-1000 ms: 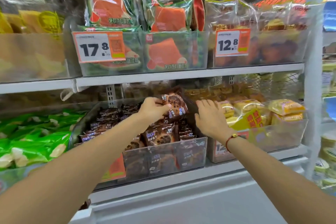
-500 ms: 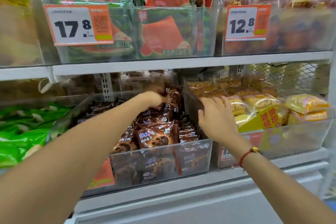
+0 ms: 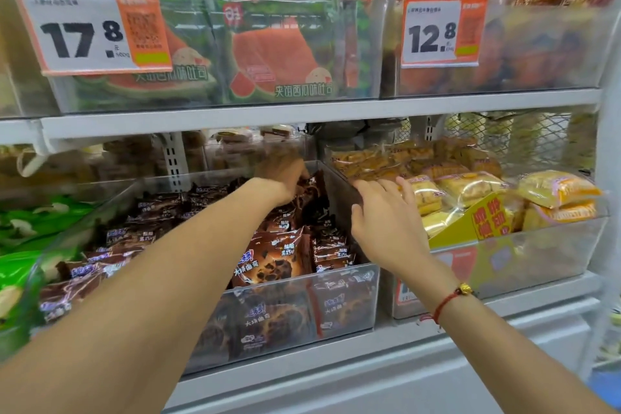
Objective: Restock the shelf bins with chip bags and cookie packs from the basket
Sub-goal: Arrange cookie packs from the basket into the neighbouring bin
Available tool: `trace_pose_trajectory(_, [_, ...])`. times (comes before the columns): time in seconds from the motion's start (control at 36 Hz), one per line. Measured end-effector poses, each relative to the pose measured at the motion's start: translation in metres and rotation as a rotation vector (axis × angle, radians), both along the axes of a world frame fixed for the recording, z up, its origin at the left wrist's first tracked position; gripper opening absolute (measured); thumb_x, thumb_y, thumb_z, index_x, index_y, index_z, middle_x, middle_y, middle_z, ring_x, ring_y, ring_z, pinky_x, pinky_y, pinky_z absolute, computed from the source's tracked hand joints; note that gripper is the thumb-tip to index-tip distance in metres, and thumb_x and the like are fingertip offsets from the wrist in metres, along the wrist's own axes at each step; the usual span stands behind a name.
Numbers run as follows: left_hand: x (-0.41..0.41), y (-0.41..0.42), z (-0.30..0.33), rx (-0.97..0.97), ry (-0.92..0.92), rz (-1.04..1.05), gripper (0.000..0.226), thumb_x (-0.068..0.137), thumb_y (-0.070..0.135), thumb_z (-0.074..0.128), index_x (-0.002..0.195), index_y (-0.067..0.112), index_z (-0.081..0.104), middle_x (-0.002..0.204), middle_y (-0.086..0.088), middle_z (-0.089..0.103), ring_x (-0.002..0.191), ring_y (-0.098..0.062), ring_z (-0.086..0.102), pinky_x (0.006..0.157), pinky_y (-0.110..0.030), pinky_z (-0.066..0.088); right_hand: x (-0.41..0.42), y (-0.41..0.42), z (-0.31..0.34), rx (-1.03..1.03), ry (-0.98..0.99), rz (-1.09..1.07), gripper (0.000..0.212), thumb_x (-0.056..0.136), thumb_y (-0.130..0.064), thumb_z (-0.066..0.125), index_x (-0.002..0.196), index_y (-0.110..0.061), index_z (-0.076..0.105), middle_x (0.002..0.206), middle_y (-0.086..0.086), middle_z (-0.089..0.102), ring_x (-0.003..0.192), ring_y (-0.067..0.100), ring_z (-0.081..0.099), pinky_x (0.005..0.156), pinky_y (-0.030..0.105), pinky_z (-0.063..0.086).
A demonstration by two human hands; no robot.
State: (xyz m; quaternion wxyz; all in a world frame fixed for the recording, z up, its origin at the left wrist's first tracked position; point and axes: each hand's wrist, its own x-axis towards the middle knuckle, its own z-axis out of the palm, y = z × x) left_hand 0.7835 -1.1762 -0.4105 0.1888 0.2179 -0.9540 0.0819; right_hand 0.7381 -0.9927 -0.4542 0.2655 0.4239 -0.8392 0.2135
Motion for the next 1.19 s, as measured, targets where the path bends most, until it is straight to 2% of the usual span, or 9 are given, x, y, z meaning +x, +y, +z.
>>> trace_pose_trajectory(0.17, [-0.006, -0.004, -0.004, -0.043, 0.012, -0.067, 0.026, 0.095, 0.019, 0.054, 0.121, 0.018, 0.055, 0.137, -0.007, 0.048, 0.128, -0.027, 0.042, 0.104, -0.038, 0.032, 0.001, -0.001, 0.0, -0.014, -0.003, -0.001, 0.041, 0.097, -0.022, 0.04, 0.137, -0.017, 0.047, 0.132, -0.001, 0.055, 0.13, 0.017, 0.039, 0.116, 0.034, 0.003])
trace_pose_trajectory(0.25, [-0.009, -0.008, -0.004, 0.064, 0.024, -0.08, 0.029, 0.094, 0.014, 0.057, 0.123, 0.018, 0.057, 0.138, -0.005, 0.05, 0.128, -0.024, 0.044, 0.104, -0.034, 0.033, 0.0, -0.001, -0.001, -0.012, -0.001, -0.001, 0.041, 0.097, -0.023, 0.04, 0.138, -0.017, 0.046, 0.132, -0.002, 0.055, 0.129, 0.016, 0.04, 0.116, 0.033, 0.002])
trace_pose_trajectory(0.36, [-0.008, -0.007, 0.003, 0.372, -0.051, -0.124, 0.038, 0.095, 0.002, 0.052, 0.133, 0.007, 0.053, 0.145, -0.007, 0.045, 0.134, -0.022, 0.04, 0.105, -0.028, 0.031, 0.0, 0.0, -0.001, -0.009, 0.003, -0.003, 0.041, 0.097, -0.022, 0.04, 0.137, -0.017, 0.046, 0.131, -0.001, 0.056, 0.129, 0.017, 0.04, 0.116, 0.034, 0.004])
trace_pose_trajectory(0.5, [-0.007, -0.01, 0.005, 0.448, -0.079, -0.097, 0.048, 0.09, -0.003, 0.058, 0.136, 0.008, 0.05, 0.139, -0.009, 0.049, 0.129, -0.024, 0.044, 0.1, -0.024, 0.035, 0.001, 0.0, -0.001, -0.009, -0.001, -0.004, 0.04, 0.097, -0.022, 0.041, 0.137, -0.016, 0.047, 0.131, -0.001, 0.056, 0.129, 0.017, 0.04, 0.116, 0.034, 0.004])
trace_pose_trajectory(0.67, [-0.017, -0.019, -0.001, 0.285, 0.085, -0.102, 0.037, 0.083, -0.002, 0.066, 0.113, 0.018, 0.06, 0.113, 0.001, 0.059, 0.101, -0.013, 0.053, 0.077, -0.022, 0.037, 0.001, 0.0, 0.0, -0.011, 0.003, 0.0, 0.04, 0.098, -0.022, 0.04, 0.137, -0.017, 0.046, 0.131, -0.002, 0.056, 0.129, 0.016, 0.039, 0.116, 0.032, 0.002])
trace_pose_trajectory(0.81, [-0.019, -0.025, -0.009, 0.264, 0.16, -0.122, 0.032, 0.076, 0.011, 0.078, 0.101, 0.022, 0.063, 0.106, 0.007, 0.061, 0.096, -0.012, 0.057, 0.081, -0.026, 0.046, -0.001, 0.0, -0.002, -0.028, 0.005, 0.001, 0.04, 0.097, -0.022, 0.041, 0.136, -0.017, 0.047, 0.13, -0.001, 0.057, 0.128, 0.016, 0.04, 0.116, 0.033, 0.003])
trace_pose_trajectory(0.94, [-0.017, -0.028, -0.012, 0.354, 0.069, -0.149, 0.029, 0.081, 0.002, 0.071, 0.089, 0.027, 0.059, 0.105, 0.007, 0.057, 0.1, -0.014, 0.054, 0.083, -0.025, 0.043, -0.002, -0.001, -0.004, -0.034, 0.006, 0.001, 0.041, 0.097, -0.022, 0.041, 0.137, -0.018, 0.047, 0.129, -0.002, 0.057, 0.128, 0.016, 0.041, 0.116, 0.032, 0.003])
trace_pose_trajectory(1.06, [-0.017, -0.029, -0.009, 0.357, 0.017, -0.12, 0.03, 0.083, 0.005, 0.068, 0.095, 0.03, 0.058, 0.119, 0.003, 0.057, 0.113, -0.017, 0.052, 0.1, -0.033, 0.04, -0.002, -0.002, -0.004, -0.03, -0.002, 0.004, 0.041, 0.096, -0.022, 0.042, 0.137, -0.018, 0.047, 0.129, -0.002, 0.057, 0.128, 0.016, 0.041, 0.116, 0.033, 0.004])
trace_pose_trajectory(1.19, [-0.008, -0.016, 0.0, 0.425, -0.092, -0.101, 0.044, 0.09, -0.001, 0.057, 0.131, 0.014, 0.054, 0.145, -0.006, 0.044, 0.135, -0.024, 0.039, 0.11, -0.034, 0.031, -0.002, -0.002, -0.001, 0.008, -0.022, 0.007, 0.041, 0.098, -0.024, 0.04, 0.138, -0.017, 0.045, 0.132, -0.001, 0.055, 0.13, 0.016, 0.04, 0.116, 0.034, 0.003])
